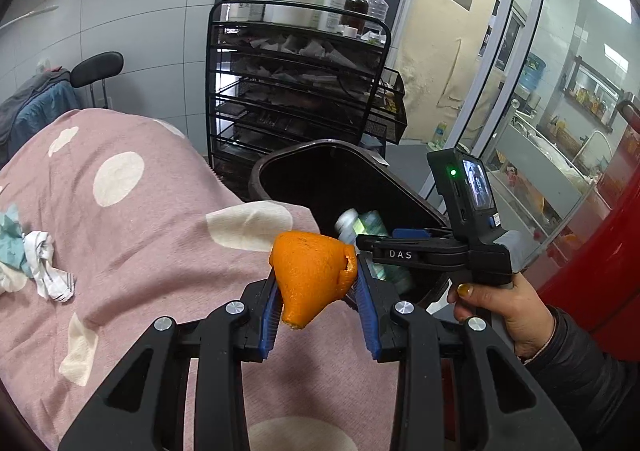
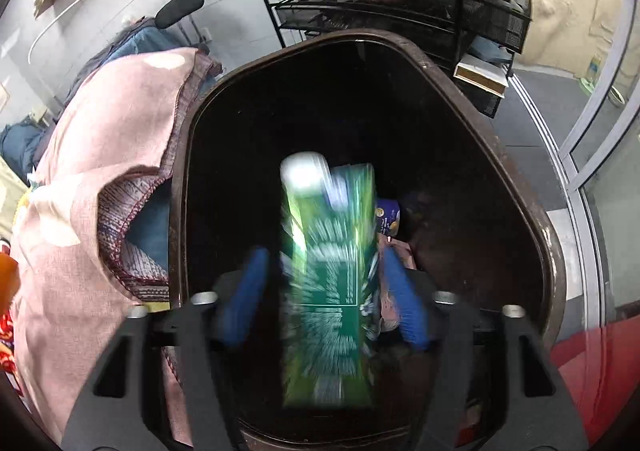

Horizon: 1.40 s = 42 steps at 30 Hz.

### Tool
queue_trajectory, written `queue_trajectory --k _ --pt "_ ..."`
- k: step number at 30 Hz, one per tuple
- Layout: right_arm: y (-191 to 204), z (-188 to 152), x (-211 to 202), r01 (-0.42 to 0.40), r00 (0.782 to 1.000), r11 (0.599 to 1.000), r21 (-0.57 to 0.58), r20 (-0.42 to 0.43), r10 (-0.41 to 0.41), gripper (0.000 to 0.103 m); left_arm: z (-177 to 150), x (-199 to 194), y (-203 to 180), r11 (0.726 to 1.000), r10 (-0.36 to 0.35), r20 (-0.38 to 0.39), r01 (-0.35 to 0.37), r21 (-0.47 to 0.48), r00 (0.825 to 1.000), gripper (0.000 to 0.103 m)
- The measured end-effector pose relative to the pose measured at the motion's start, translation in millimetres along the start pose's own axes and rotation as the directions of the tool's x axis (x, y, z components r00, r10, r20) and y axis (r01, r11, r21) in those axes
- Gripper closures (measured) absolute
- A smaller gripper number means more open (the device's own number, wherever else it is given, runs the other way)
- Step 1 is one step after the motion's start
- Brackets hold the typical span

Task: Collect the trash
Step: 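Carry the green milk carton in the right tool over the bin and release it, then move the left tool over the bin and release the orange peel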

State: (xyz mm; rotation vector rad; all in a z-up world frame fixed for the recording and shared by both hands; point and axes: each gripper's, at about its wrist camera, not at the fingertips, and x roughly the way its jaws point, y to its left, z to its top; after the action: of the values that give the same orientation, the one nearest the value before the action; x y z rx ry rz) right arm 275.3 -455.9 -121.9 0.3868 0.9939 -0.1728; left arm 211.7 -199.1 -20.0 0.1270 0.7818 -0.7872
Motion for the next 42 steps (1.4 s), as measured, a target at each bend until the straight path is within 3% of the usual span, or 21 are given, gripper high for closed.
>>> queue_trajectory --k 10,16,34,36,39,42 --pt "5 -29 -34 -0.066 0.991 0.998 0.011 0.118 0.065 0.023 14 23 -13 0.999 -0.039 -0.046 0.04 0.012 0.998 0.069" --pt "14 -49 -59 -0.031 0.982 0.999 -0.044 0.183 0.039 0.019 27 46 -23 0.998 -0.043 -0.078 0.045 0.031 0.996 0.069" --pt "-4 -78 -85 0.016 0.978 0.999 -0.033 0.209 -0.009 0.016 46 111 -53 0.994 -0.016 -0.202 0.038 0.105 0.979 0.068" --pt "-6 -80 -85 0.017 0.979 0.999 -0.034 0.205 -0.01 0.015 47 115 -54 0.994 -0.012 -0.208 0.034 0.105 0.978 0.066" --pt "-6 -82 -85 0.014 0.98 0.999 -0.03 0.198 -0.008 0.015 48 119 -53 0.995 -0.011 -0.219 0.032 0.092 0.976 0.055" --pt "-6 -84 -83 0.01 0.982 0.999 -0.033 0.188 -0.004 0.015 49 120 -50 0.997 -0.015 -0.213 0.031 0.076 0.977 0.036"
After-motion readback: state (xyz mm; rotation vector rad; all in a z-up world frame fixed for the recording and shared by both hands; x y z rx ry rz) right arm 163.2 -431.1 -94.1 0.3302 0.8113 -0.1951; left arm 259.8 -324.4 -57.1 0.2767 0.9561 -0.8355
